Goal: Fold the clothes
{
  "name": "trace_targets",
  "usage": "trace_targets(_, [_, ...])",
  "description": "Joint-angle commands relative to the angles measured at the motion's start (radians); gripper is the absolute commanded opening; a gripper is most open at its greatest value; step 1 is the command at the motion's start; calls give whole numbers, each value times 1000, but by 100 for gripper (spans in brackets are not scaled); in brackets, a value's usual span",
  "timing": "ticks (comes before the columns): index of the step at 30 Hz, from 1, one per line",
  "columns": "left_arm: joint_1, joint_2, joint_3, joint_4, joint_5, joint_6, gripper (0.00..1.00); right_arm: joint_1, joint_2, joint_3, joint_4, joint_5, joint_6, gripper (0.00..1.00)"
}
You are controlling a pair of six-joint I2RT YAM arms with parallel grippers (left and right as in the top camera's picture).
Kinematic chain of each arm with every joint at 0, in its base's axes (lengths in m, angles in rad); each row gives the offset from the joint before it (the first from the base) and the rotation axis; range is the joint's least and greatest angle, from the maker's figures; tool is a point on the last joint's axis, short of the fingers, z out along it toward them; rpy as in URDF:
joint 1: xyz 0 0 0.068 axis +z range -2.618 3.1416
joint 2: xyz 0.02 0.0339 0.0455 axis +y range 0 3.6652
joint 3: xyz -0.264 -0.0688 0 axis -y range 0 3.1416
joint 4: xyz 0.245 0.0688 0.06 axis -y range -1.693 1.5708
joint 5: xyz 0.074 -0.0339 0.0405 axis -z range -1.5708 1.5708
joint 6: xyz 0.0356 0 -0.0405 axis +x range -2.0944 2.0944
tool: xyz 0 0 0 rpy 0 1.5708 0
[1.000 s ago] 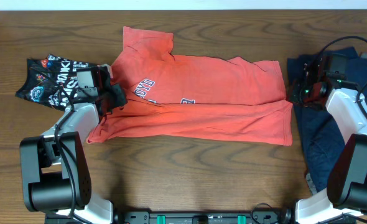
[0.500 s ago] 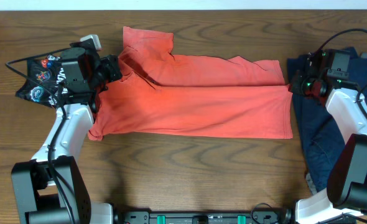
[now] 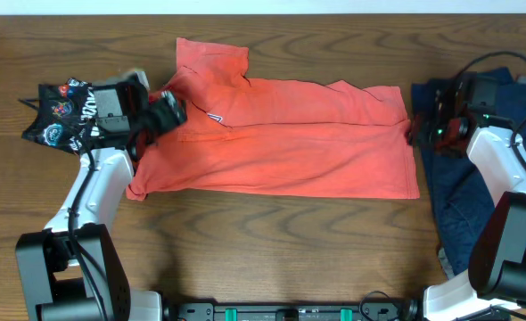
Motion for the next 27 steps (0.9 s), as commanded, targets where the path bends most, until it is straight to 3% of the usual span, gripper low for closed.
trace_targets(1, [1,-2,6,-116,-5,90,81,-4,9,-2,-93,10,-5,56])
trace_targets(3, [1,-2,6,-204,-29,116,80,-2,10,-14,-147,6,-5,56])
trace_targets(7, [0,-2,-4,-348,-220,115,80,12,10,-80,-146,6,-5,56])
trace_targets(12, [0,-2,-70,-354,-278,115,80,33,10,-187,-74,9,-5,54])
trace_targets(13, [0,-2,-80,-356,-278,115,80,34,10,-198,-68,14,-5,51])
trace_targets(18, [1,-2,-136,-356,-300,115,80,33,10,-214,-112,158,78,1])
trace_targets(23, [1,-2,-170,-399,-315,115,81,13,9,-214,-229,409,252,1])
trace_targets(27, [1,-2,-170,-501,-315,99,75,-26,8,-214,-281,494,288,1])
